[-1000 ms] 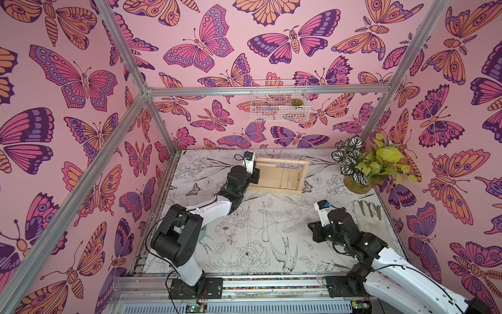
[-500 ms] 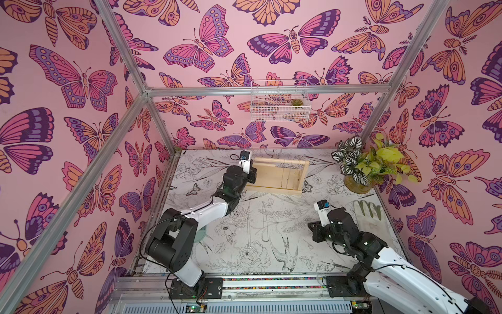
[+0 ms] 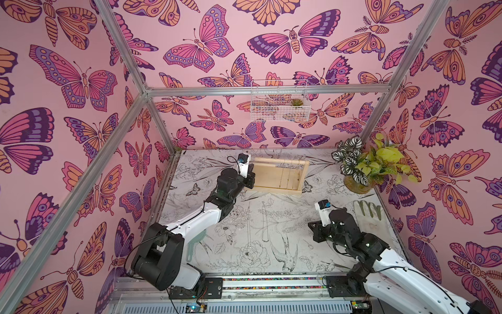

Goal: Take the necklace off the jewelry display stand
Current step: Take off the necklace from the stand.

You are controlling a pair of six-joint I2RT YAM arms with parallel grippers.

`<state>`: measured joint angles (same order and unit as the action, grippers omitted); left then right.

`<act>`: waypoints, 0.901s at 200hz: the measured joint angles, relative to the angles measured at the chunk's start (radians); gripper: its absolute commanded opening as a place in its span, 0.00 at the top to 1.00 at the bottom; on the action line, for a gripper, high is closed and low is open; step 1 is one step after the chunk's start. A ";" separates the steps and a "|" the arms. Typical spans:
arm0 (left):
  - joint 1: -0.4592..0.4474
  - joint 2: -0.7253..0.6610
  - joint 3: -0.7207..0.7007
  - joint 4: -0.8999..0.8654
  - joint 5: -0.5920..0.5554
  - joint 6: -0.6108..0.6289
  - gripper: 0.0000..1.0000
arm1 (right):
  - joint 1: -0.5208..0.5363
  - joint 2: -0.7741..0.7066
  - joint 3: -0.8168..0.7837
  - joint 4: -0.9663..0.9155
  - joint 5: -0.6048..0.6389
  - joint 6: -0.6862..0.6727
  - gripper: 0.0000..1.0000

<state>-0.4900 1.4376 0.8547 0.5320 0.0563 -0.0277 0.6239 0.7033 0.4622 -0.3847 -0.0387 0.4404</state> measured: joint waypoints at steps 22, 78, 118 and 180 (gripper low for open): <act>0.000 -0.032 -0.025 -0.021 0.067 -0.030 1.00 | 0.000 0.000 0.002 -0.004 0.000 0.000 1.00; -0.001 -0.075 -0.090 -0.056 0.198 -0.087 1.00 | 0.000 -0.018 0.015 -0.034 -0.003 0.001 1.00; -0.021 -0.092 -0.108 -0.065 0.275 -0.113 1.00 | 0.000 -0.047 0.027 -0.056 -0.003 0.002 1.00; -0.042 -0.103 -0.115 -0.070 0.414 -0.177 1.00 | 0.000 -0.094 0.032 -0.101 -0.002 0.008 1.00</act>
<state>-0.5316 1.3342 0.7399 0.4622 0.4706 -0.2047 0.6239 0.6090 0.4946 -0.4858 -0.0410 0.4484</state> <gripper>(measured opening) 0.044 0.063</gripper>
